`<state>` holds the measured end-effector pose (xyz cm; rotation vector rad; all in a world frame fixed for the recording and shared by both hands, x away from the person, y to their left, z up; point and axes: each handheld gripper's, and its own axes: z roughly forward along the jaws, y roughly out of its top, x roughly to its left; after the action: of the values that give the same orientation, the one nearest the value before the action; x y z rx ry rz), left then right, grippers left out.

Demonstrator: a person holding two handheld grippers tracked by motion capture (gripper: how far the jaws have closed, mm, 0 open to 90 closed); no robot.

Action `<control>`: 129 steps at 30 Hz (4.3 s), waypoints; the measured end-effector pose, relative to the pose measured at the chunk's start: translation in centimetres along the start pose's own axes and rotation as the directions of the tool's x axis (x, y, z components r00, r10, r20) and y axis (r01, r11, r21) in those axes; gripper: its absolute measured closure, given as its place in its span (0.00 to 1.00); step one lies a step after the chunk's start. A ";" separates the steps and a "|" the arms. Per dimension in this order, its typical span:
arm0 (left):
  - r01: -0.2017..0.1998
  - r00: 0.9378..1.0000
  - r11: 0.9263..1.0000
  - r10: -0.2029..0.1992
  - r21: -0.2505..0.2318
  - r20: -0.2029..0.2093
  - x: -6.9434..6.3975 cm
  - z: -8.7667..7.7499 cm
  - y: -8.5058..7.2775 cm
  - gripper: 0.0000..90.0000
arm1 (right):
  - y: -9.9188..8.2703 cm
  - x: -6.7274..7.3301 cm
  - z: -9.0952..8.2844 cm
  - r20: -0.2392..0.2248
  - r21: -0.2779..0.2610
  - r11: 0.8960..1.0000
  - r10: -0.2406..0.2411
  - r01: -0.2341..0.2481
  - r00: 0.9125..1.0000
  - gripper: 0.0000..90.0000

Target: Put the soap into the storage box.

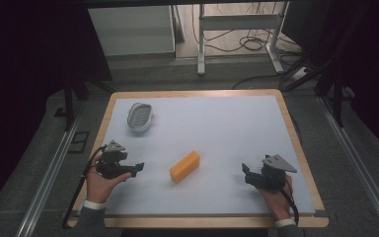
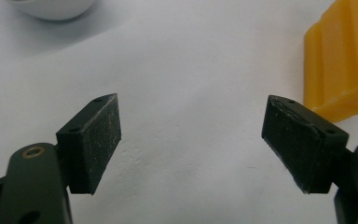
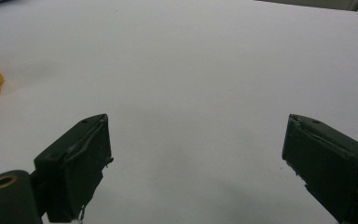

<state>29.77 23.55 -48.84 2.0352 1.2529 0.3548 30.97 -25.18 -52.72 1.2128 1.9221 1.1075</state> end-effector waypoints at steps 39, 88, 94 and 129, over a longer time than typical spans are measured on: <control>-0.144 0.988 0.989 0.146 -0.034 0.047 -3.6 -2.3 5.2 0.22 | 0.0 0.0 0.0 0.007 -0.002 1.000 0.003 -0.003 1.000 0.09; -0.265 0.958 0.964 0.262 0.005 0.116 -8.8 1.1 7.3 0.22 | 0.0 0.0 0.0 0.011 0.005 1.000 0.006 -0.006 1.000 0.09; -0.284 0.951 0.959 0.279 0.021 0.132 -9.7 1.8 7.5 0.22 | 0.0 0.0 0.0 0.014 0.005 1.000 0.007 -0.007 1.000 0.09; -0.240 0.962 0.952 0.206 0.191 0.180 -11.8 9.3 7.7 0.34 | 0.0 0.0 0.1 0.020 0.007 1.000 0.009 -0.010 1.000 0.09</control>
<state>34.26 7.27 -48.61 2.3463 1.0005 0.1636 31.04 -25.20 -52.73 1.2335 1.9082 1.0901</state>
